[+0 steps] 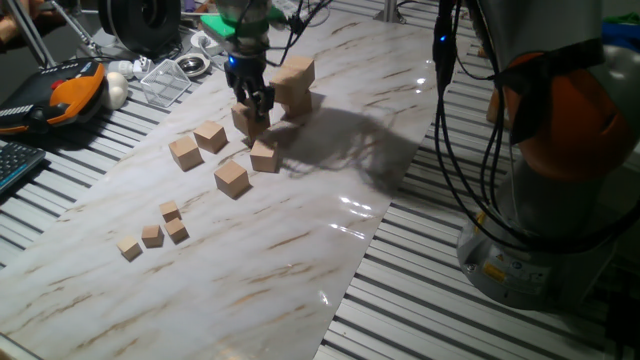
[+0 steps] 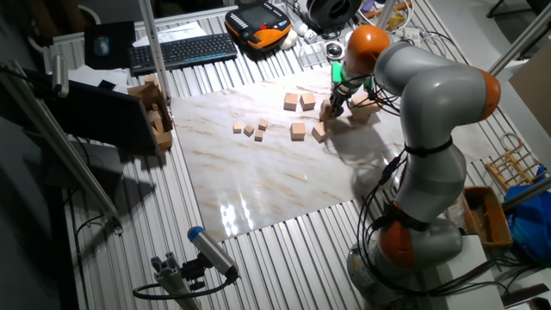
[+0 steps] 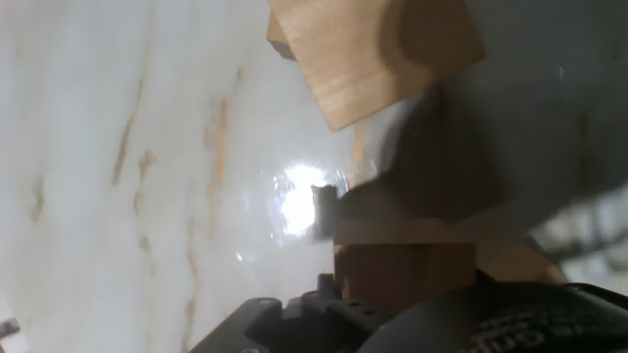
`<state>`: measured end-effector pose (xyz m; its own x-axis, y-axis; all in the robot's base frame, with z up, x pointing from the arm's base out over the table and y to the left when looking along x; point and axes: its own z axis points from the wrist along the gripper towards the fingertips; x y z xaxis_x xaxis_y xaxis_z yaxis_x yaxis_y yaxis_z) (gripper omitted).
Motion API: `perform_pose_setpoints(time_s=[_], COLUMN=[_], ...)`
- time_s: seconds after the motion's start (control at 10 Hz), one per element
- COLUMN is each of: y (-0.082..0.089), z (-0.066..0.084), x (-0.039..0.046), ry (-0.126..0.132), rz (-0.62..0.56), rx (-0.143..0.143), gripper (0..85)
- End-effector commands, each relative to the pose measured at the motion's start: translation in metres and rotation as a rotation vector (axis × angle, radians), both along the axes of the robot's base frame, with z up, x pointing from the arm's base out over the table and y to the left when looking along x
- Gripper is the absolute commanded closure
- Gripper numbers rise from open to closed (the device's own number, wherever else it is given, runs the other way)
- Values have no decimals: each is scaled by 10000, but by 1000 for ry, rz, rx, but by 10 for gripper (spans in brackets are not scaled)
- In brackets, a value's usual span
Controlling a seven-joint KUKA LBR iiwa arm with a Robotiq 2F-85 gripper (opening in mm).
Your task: Stack the blocks into a cross shape
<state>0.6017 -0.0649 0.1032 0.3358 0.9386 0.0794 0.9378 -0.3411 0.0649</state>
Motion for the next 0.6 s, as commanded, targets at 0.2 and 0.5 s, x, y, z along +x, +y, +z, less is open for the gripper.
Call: perform_pose_setpoints(time_s=[0.2,0.5], y=[-10,-44], z=[413,756], x=[-28,-58], ry=[41,64], rz=[78,176], rx=[-18,-43], gripper=[850,850])
